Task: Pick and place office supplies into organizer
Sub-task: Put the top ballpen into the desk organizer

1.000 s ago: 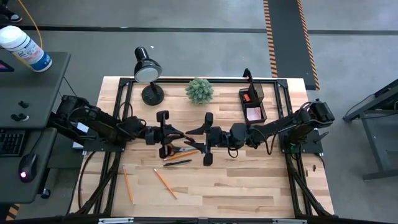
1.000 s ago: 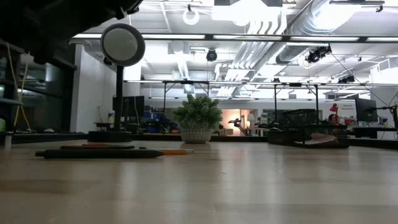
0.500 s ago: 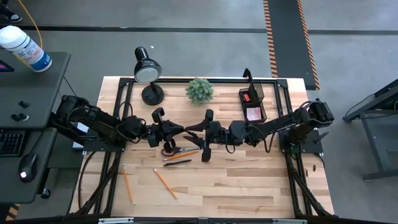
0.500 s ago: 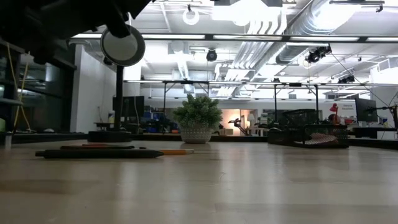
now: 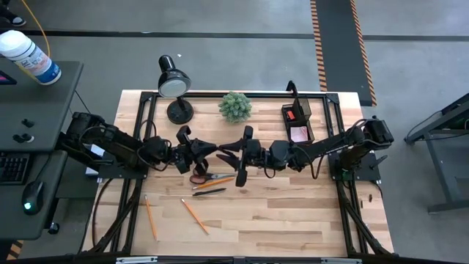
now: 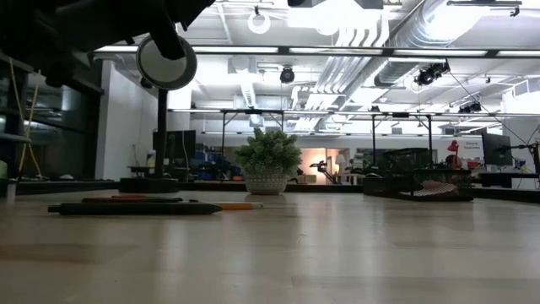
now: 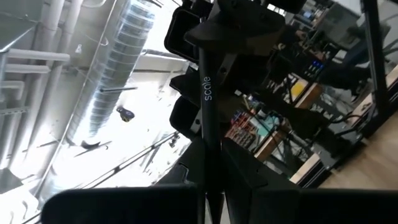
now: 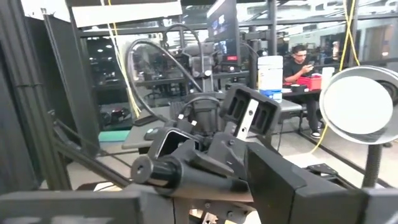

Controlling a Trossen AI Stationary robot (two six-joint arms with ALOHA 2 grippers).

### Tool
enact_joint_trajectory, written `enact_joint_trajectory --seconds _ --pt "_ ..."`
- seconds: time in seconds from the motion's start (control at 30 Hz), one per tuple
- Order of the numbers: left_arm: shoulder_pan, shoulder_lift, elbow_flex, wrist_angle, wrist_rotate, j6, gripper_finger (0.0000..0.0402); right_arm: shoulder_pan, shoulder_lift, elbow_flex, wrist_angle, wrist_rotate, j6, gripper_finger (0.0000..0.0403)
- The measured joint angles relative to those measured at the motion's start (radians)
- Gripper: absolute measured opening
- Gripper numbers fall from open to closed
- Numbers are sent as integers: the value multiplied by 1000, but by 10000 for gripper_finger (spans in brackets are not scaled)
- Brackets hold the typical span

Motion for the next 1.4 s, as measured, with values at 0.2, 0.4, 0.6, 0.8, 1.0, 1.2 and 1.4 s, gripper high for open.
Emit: enact_joint_trajectory --seconds 0.2,0.4,0.6,0.8,1.0,1.2,1.4 --pt "-1 0 0 2 -38 25 10 -1 0 0 0 25 -3 106" --pt "0 0 0 8 -59 43 10 0 0 0 0 99 -10 73" --pt "0 0 0 14 -59 44 10 -1 -1 0 0 136 -38 26" --pt "-1 0 0 10 -51 43 30 0 -1 0 0 137 -58 25" --pt "-1 1 0 -1 -47 47 87 0 0 0 -1 123 -57 25" --pt "-1 2 0 -5 -51 47 140 0 0 0 -1 125 -80 24" --pt "0 2 0 -27 -130 44 180 1 0 0 -2 227 -162 24"
